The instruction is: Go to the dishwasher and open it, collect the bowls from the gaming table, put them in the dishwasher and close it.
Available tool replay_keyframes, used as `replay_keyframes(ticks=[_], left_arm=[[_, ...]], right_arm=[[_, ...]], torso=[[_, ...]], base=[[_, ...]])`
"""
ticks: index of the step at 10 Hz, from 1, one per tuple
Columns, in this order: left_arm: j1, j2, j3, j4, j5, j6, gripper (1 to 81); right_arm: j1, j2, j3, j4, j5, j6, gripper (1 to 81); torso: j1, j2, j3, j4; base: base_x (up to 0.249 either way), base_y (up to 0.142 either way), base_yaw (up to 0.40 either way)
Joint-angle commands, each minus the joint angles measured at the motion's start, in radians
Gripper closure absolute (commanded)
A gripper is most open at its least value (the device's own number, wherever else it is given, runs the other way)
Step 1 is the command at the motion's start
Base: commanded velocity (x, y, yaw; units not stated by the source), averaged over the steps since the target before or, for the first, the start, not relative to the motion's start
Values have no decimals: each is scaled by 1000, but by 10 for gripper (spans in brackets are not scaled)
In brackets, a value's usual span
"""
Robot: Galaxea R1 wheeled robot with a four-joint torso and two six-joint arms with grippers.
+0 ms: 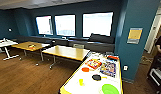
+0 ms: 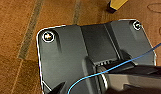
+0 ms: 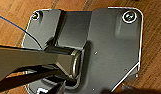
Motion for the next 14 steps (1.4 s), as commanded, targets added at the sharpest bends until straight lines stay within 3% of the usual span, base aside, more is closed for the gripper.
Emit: replay_keyframes(ticks=[1, 7, 14], left_arm=[[-50, -5, 0, -4, 48, 2, 10], [-50, -6, 0, -5, 48, 2, 10], [-50, -6, 0, -5, 48, 2, 10]], right_arm=[[46, -6, 2, -9, -57, -5, 10], [42, -6, 2, -7, -57, -5, 10], [42, -4, 2, -9, -57, -5, 10]], torso=[[0, 0, 0, 0], [0, -1, 0, 0], [0, -1, 0, 0]], base=[[0, 0, 0], [0, 0, 0], [0, 74, 0]])
